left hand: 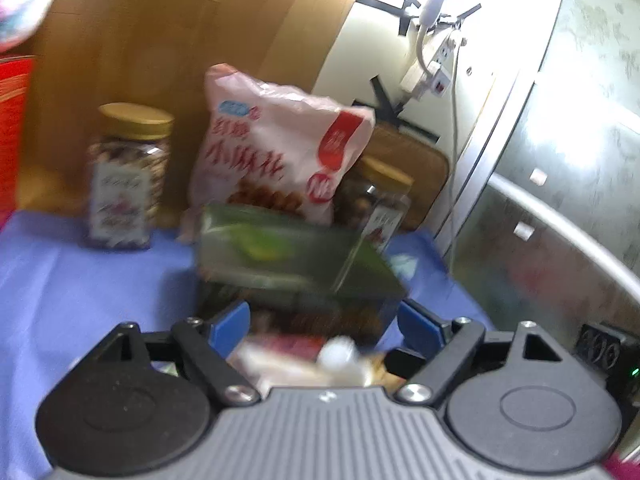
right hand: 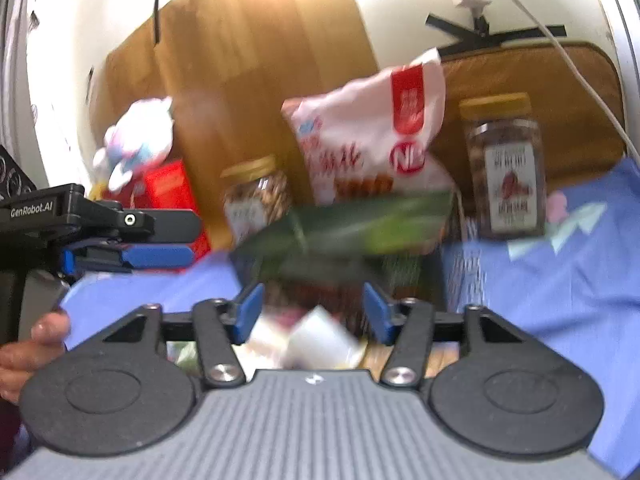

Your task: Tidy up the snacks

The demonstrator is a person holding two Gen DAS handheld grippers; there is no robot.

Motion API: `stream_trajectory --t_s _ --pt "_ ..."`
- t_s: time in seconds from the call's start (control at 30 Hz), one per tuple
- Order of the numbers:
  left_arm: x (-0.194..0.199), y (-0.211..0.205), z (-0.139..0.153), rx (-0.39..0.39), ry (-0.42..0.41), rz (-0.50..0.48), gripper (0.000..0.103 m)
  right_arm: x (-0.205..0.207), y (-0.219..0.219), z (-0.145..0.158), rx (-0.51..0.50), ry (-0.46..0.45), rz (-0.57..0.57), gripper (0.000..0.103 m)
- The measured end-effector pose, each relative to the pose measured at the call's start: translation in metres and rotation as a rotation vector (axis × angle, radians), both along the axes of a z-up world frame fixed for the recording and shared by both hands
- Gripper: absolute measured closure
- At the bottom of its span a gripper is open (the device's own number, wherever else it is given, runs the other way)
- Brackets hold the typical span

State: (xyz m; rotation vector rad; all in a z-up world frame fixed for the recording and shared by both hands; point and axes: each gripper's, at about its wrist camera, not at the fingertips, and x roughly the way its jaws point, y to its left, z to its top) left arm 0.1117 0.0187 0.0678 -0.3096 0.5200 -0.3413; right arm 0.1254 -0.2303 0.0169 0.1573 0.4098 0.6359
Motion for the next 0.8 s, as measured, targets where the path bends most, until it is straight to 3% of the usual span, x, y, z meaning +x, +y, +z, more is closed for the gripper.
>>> stream_trajectory --t_s 0.23,0.37,0.7,0.8 --pt "-0.052 0.008 -0.024 0.063 0.009 0.032 0.019 -0.028 0.035 -0.018 -0.194 0.036 0.078 0.040" --pt "-0.068 0.014 -0.035 0.107 0.003 0.069 0.019 -0.036 0.060 -0.023 -0.301 0.017 0.112 0.033" --pt "-0.084 0.028 -0.042 0.114 -0.027 0.088 0.019 -0.063 0.090 -0.025 -0.358 -0.004 0.251 0.031" --pt "-0.086 0.033 -0.044 0.095 -0.024 0.088 0.019 -0.067 0.093 -0.026 -0.387 -0.029 0.244 0.031"
